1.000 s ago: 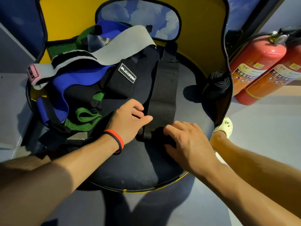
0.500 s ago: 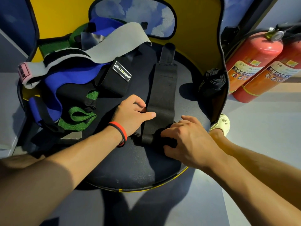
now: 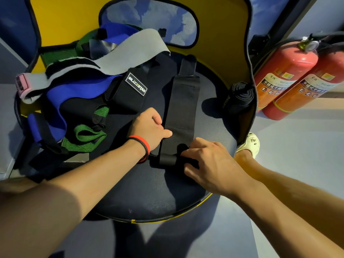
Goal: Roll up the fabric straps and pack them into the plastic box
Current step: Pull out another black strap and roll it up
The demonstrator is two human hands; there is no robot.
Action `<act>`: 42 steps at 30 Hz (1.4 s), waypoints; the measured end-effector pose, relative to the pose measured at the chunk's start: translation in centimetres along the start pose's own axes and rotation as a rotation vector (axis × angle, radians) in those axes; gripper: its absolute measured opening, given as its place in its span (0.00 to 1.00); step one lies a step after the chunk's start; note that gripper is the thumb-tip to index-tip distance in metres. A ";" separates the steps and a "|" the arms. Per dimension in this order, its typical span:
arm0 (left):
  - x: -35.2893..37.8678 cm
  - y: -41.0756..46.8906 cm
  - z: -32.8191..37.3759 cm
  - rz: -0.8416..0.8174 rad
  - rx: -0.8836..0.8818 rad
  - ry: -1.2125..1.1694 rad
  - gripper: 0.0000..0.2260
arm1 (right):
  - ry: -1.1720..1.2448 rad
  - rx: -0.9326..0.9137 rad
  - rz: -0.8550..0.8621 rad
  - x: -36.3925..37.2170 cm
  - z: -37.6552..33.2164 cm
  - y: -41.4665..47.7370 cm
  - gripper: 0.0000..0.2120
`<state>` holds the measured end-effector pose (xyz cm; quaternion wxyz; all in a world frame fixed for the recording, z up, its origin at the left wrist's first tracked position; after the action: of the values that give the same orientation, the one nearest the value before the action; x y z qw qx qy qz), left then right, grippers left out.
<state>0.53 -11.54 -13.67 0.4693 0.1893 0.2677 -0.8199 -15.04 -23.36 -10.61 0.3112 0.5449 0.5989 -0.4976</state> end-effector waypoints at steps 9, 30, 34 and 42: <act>-0.1 -0.6 0.1 0.003 0.062 0.095 0.11 | 0.120 0.076 0.176 0.3 0.2 0.2 0.08; -1.1 -3.9 -0.6 -0.179 0.109 0.192 0.13 | -0.176 -0.043 0.055 1.0 -2.3 -1.0 0.16; -1.2 -4.4 -0.8 -0.249 0.104 0.192 0.18 | -0.184 -0.069 0.027 0.0 -2.2 -1.4 0.15; -0.8 -4.1 0.0 -0.302 0.106 0.233 0.12 | -0.243 -0.019 0.099 1.1 -1.6 -1.3 0.15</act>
<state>-2.64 -9.27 -12.16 0.2962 0.2651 0.3022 -0.8664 -16.21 -21.36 -10.80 0.4107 0.5063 0.5338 -0.5385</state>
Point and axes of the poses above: each hand's wrist, its own y-axis towards the middle knuckle, its own x-axis out of the palm, z = x × y, the point moved 3 cm from there along y, towards the middle knuckle, and after that the axes turned 2 degrees about x, right-handed, at the moved point
